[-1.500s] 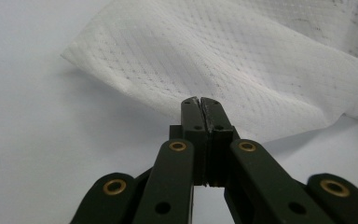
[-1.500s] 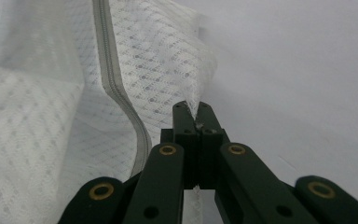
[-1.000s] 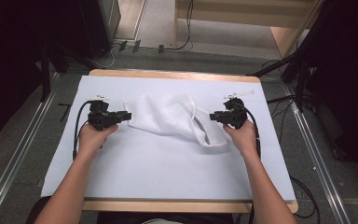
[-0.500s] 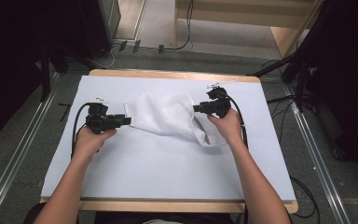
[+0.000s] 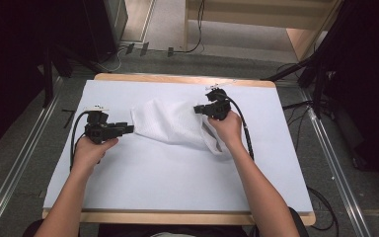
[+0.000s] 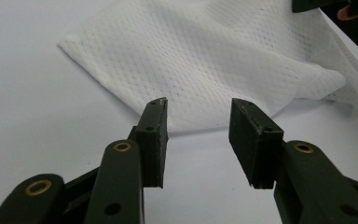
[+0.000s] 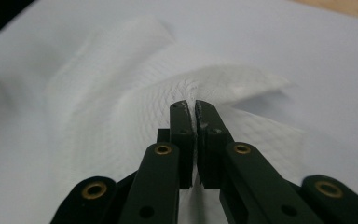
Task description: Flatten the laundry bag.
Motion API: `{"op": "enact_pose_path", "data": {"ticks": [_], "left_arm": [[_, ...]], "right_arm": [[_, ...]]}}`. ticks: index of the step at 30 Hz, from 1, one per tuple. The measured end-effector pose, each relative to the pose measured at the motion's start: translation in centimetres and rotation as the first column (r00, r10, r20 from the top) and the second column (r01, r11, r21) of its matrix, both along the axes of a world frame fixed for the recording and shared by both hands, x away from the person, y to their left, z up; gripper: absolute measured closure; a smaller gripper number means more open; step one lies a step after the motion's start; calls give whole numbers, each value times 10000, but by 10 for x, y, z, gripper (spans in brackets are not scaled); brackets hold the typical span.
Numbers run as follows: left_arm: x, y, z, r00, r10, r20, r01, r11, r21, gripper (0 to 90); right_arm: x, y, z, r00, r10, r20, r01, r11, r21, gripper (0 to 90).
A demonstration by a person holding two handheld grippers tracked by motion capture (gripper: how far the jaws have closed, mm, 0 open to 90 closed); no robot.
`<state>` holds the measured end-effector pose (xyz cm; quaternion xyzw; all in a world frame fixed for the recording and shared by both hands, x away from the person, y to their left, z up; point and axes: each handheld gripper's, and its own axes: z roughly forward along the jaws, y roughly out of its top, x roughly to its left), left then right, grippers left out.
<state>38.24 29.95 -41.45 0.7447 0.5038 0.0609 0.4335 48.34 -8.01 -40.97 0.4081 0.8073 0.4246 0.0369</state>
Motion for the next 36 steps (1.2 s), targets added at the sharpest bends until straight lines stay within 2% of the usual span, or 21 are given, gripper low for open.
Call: {"op": "enact_pose_path", "data": {"ticks": [1, 2, 4, 7, 8, 10, 11, 16, 17, 18, 19, 24, 25, 27, 29, 31, 32, 36], "left_arm": [[0, 1, 1, 10000, 21, 14, -21, 10000, 2, 584], [-1, 1, 2, 10000, 56, 38, -57, 10000, 46, 585], [-2, 1, 4, 9999, 87, 95, -88, 9998, 158, 584], [-3, 1, 9, 9998, 70, 184, -72, 9999, 74, 586], [-3, 1, 10, 9998, 50, 172, -51, 10000, 71, 587], [-3, 0, 11, 9998, 27, 211, -29, 10000, 91, 587], [-3, -1, 11, 9997, 5, 231, -7, 10000, 82, 586], [-1, -4, 13, 9996, -98, 269, 95, 9999, 106, 584], [-1, -5, 13, 9996, -92, 271, 88, 9999, 123, 582], [0, -6, 14, 9996, -167, 246, 164, 9998, 125, 582], [0, -8, 14, 9995, -198, 264, 194, 9997, 149, 580], [3, -15, 15, 9988, -405, 269, 399, 9990, 201, 571], [4, -21, 14, 9981, -583, 189, 578, 9980, 249, 562], [5, -25, 13, 9975, -681, 196, 674, 9972, 330, 560], [6, -32, 11, 9966, -810, 155, 804, 9961, 369, 544], [8, -42, 8, 9948, -1012, 100, 1006, 9938, 477, 538], [11, -51, 4, 9921, -1256, 10, 1253, 9904, 576, 537], [17, -65, -3, 9887, -1490, -158, 1498, 9850, 858, 534]], "right_arm": [[-4, 2, 4, 9998, 161, 142, -164, 9997, 162, 881], [-16, 9, 10, 9969, 692, 369, -705, 9969, 352, 881], [-20, 11, 10, 9957, 817, 446, -834, 9958, 370, 881], [-40, 18, 9, 9886, 1480, 287, -1494, 9872, 549, 881], [-45, 19, 8, 9868, 1549, 464, -1576, 9856, 611, 881], [-49, 20, 8, 9864, 1572, 475, -1598, 9855, 569, 881], [-57, 23, 5, 9827, 1781, 503, -1801, 9829, 383, 880], [-73, 29, -2, 9775, 2069, 419, -2079, 9779, 217, 878], [-81, 33, -7, 9732, 2263, 419, -2269, 9739, 112, 876], [-81, 33, -7, 9732, 2263, 419, -2269, 9739, 112, 875], [-90, 38, -13, 9686, 2463, 350, -2462, 9692, -47, 874], [-104, 43, -23, 9614, 2743, 205, -2734, 9611, -394, 870], [-110, 43, -29, 9595, 2816, 72, -2809, 9583, -518, 869], [-112, 43, -31, 9579, 2869, -18, -2867, 9567, -504, 869], [-121, 45, -40, 9541, 2970, -398, -2991, 9518, -686, 868], [-124, 45, -45, 9513, 3028, -578, -3068, 9482, -824, 865], [-125, 46, -47, 9508, 3041, -591, -3085, 9469, -907, 863], [-124, 47, -51, 9519, 2997, -633, -3051, 9461, -1088, 844]]}}
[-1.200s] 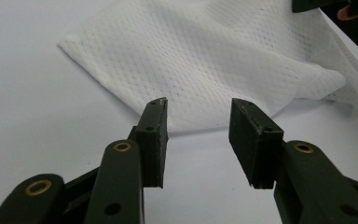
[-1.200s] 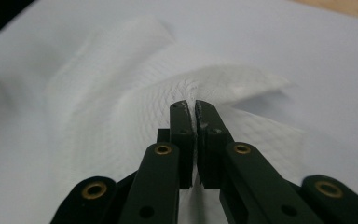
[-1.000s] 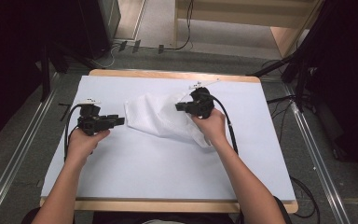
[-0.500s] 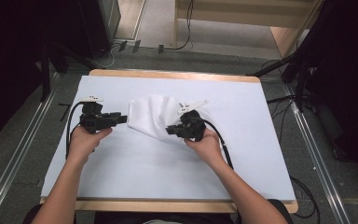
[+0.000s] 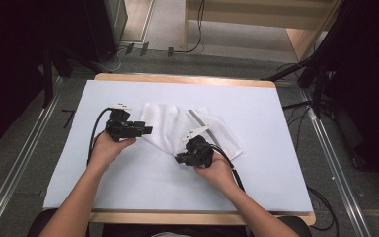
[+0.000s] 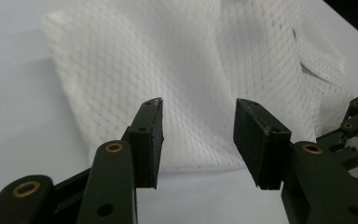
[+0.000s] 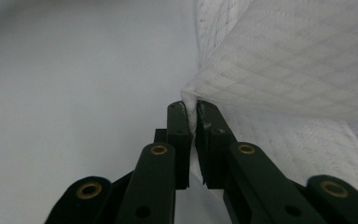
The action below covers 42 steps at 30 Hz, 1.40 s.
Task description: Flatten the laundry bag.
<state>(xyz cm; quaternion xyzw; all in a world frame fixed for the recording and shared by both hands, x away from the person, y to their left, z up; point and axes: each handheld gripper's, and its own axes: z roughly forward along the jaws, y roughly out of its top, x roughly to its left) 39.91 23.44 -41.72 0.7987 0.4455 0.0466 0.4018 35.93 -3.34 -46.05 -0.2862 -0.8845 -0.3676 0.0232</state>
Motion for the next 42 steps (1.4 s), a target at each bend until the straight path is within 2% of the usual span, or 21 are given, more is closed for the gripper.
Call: {"op": "enact_pose_path", "data": {"ticks": [4, 6, 8, 12, 15, 17, 18, 19, 23, 25, 26, 27, 29, 30, 31, 34, 35, 36, 37, 40, 42], "left_arm": [[4, -14, -2, 9997, -236, 71, 235, 9995, 206, 522], [6, -19, -3, 9996, -292, 41, 291, 9993, 252, 520], [9, -22, -4, 9995, -300, 60, 298, 9991, 317, 515], [13, -27, -5, 9994, -341, -14, 342, 9991, 234, 509], [17, -32, -4, 9994, -343, 97, 339, 9987, 379, 504], [21, -34, -4, 9996, -297, 11, 296, 9988, 395, 499], [23, -35, -4, 9996, -276, 5, 276, 9986, 451, 499], [25, -36, -5, 9998, -200, -54, 203, 9988, 445, 499], [32, -41, -11, 9999, -76, -99, 83, 9978, 651, 502], [35, -42, -17, 9997, -50, -246, 66, 9980, 635, 572], [36, -41, -20, 9995, -184, -242, 198, 9981, 578, 572], [37, -41, -22, 9992, -259, -308, 273, 9986, 452, 705], [37, -40, -29, 9984, -290, -495, 306, 9990, 317, 740], [36, -39, -32, 9981, -371, -484, 383, 9990, 243, 845], [36, -39, -32, 9981, -371, -484, 383, 9990, 243, 890], [34, -38, -31, 9979, -474, -447, 478, 9988, 91, 900], [32, -38, -30, 9981, -472, -402, 476, 9988, 88, 900], [31, -38, -27, 9978, -562, -365, 565, 9984, 91, 900], [29, -37, -24, 9978, -614, -243, 615, 9981, 40, 900], [22, -37, -16, 9974, -717, 3, 717, 9974, 84, 900], [17, -36, -11, 9968, -789, 126, 789, 9969, 23, 900]], "right_arm": [[-2, -5, 4, 9999, -103, 45, 102, 9998, 152, 752], [-3, -8, 7, 9998, -127, 123, 124, 9996, 245, 741], [-3, -17, 15, 9991, -349, 259, 335, 9980, 529, 704], [-5, -35, 27, 9964, -763, 373, 728, 9936, 860, 687], [-8, -44, 31, 9943, -952, 473, 906, 9918, 898, 683], [-10, -59, 37, 9900, -1285, 578, 1226, 9878, 958, 679], [-10, -59, 37, 9900, -1285, 578, 1226, 9878, 958, 679], [-6, -70, 39, 9848, -1593, 694, 1523, 9836, 969, 675], [7, -86, 39, 9734, -2182, 702, 2108, 9725, 988, 661], [12, -89, 39, 9701, -2303, 761, 2228, 9701, 959, 652], [15, -91, 38, 9667, -2431, 797, 2361, 9677, 882, 646], [23, -94, 34, 9632, -2588, 727, 2530, 9642, 799, 646], [27, -96, 32, 9613, -2665, 694, 2608, 9620, 811, 646], [33, -99, 30, 9548, -2880, 743, 2832, 9566, 691, 632], [35, -99, 30, 9530, -2924, 788, 2876, 9554, 671, 618], [39, -102, 32, 9463, -3100, 919, 3046, 9500, 683, 603], [43, -105, 34, 9394, -3295, 949, 3238, 9435, 711, 588], [43, -105, 34, 9394, -3295, 949, 3238, 9435, 711, 588], [47, -109, 37, 9328, -3437, 1087, 3368, 9384, 776, 574], [52, -111, 38, 9286, -3530, 1142, 3463, 9352, 746, 548], [61, -112, 39, 9258, -3616, 1105, 3548, 9318, 771, 482]]}}
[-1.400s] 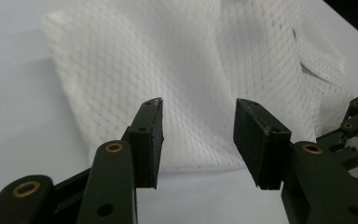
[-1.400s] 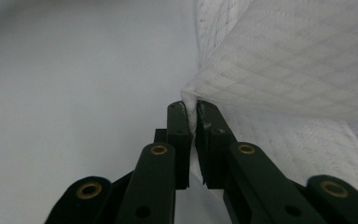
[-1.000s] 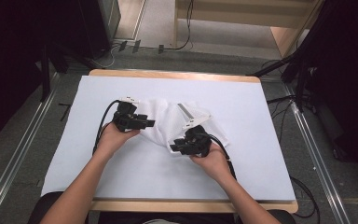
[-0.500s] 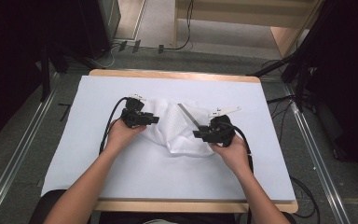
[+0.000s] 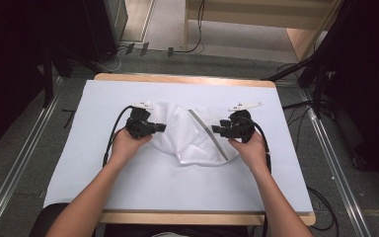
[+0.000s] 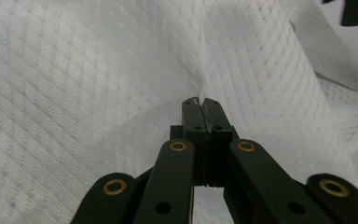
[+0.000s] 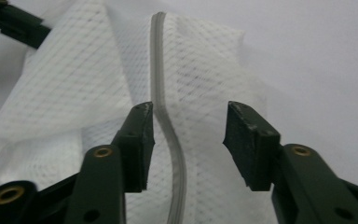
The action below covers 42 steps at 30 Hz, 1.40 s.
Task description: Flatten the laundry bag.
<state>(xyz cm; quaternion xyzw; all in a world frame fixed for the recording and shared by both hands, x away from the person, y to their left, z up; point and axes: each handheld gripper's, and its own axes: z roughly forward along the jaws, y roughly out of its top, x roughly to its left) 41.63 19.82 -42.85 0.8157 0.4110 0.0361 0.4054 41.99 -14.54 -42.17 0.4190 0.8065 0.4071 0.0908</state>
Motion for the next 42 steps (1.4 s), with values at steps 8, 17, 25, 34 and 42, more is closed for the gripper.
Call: {"op": "enact_pose_path", "data": {"ticks": [8, 17, 25, 34, 42], "left_arm": [[-15, 5, 6, 9990, -219, 401, 228, 9995, -210, 900], [-25, 19, 8, 9993, -89, 373, 111, 9981, -601, 900], [-30, 37, 14, 9981, 238, 572, -172, 9935, -1122, 900], [-37, 39, 15, 9932, 261, 1132, -151, 9952, -966, 900], [-38, 34, -3, 9995, 188, 238, -165, 9954, -943, 900]], "right_arm": [[37, 20, -12, 9977, 285, -611, -291, 9995, -96, 298], [47, 44, -37, 9837, 941, -1533, -1028, 9934, -502, 603], [44, 54, -41, 9866, 904, -1358, -1054, 9886, -1077, 873], [48, 30, -27, 9916, 219, -1271, -310, 9971, -696, 885], [41, 3, -23, 9914, -361, -1256, 275, 9972, -701, 885]]}}
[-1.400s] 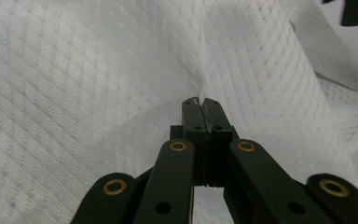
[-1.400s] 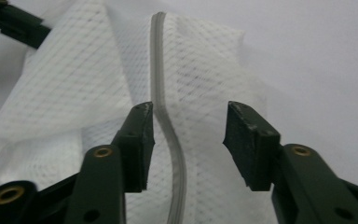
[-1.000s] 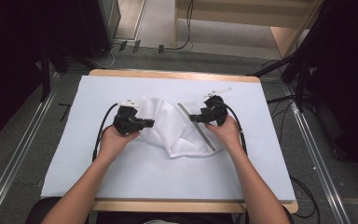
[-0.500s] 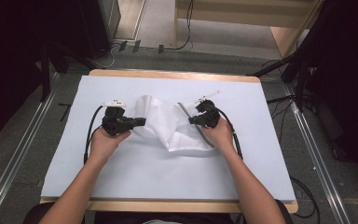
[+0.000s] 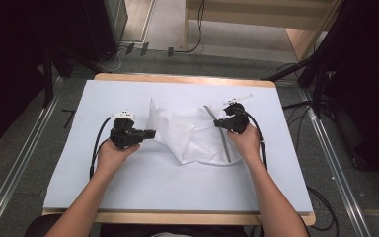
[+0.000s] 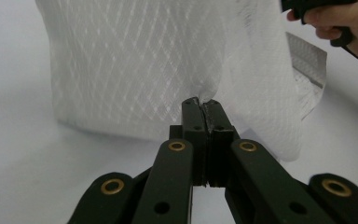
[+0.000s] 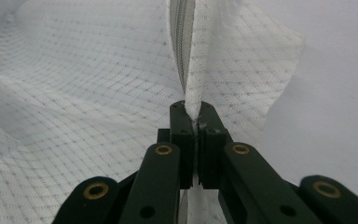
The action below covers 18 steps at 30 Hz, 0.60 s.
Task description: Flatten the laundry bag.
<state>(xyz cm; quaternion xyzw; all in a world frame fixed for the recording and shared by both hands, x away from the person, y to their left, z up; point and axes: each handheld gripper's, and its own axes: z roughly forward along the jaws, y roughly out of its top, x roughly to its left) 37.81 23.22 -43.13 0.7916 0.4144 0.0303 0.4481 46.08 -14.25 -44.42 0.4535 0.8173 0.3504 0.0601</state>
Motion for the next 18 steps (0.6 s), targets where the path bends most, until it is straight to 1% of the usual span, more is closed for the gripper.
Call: {"op": "enact_pose_path", "data": {"ticks": [2, 3, 4, 5, 6, 7, 9, 11, 12, 14, 16, 18], "left_arm": [[-1, 0, -2, 9998, -25, -195, 27, 10000, 82, 900], [-1, 1, -3, 9996, -31, -273, 35, 9998, 174, 900], [-1, 3, -4, 9991, -31, -432, 38, 9999, 167, 894], [-1, 4, -4, 9988, -57, -492, 61, 9999, 91, 878], [-2, 7, -3, 9982, -40, -602, 46, 9999, 105, 868], [-2, 9, -1, 9978, -104, -657, 107, 9999, 51, 843], [-4, 14, 4, 9987, -5, -501, 9, 10000, 76, 805], [-6, 20, 10, 9995, 3, -331, -1, 10000, 64, 779], [-8, 26, 14, 9998, 40, -181, -38, 10000, 75, 759], [-10, 35, 22, 9997, 223, -68, -221, 9995, 219, 739], [-12, 47, 28, 9993, 372, 38, -372, 9993, 103, 718], [-15, 59, 33, 9983, 547, 183, -549, 9984, 143, 707]], "right_arm": [[-5, -7, 1, 9999, -155, -11, 155, 9999, -55, 883], [-5, -7, 1, 9999, -155, -11, 155, 9999, -55, 883], [-6, -9, 1, 9999, -142, 65, 143, 9998, -141, 882], [-7, -10, 0, 9999, -103, 0, 103, 9997, -204, 879], [-7, -10, -1, 9999, -95, -84, 93, 9997, -211, 870], [-7, -11, -2, 9998, -72, -193, 69, 9999, -148, 849], [-8, -11, -1, 9998, -51, -199, 50, 10000, -44, 773], [-11, -11, 3, 10000, 14, 50, -14, 10000, -41, 748], [-12, -10, 5, 9999, -1, 104, 1, 10000, -86, 729], [-15, -10, 10, 9996, 52, 290, -49, 10000, -86, 713], [-18, -12, 14, 9993, -18, 365, 18, 10000, 7, 689], [-20, -14, 17, 9987, -86, 506, 81, 9999, 99, 683]]}}
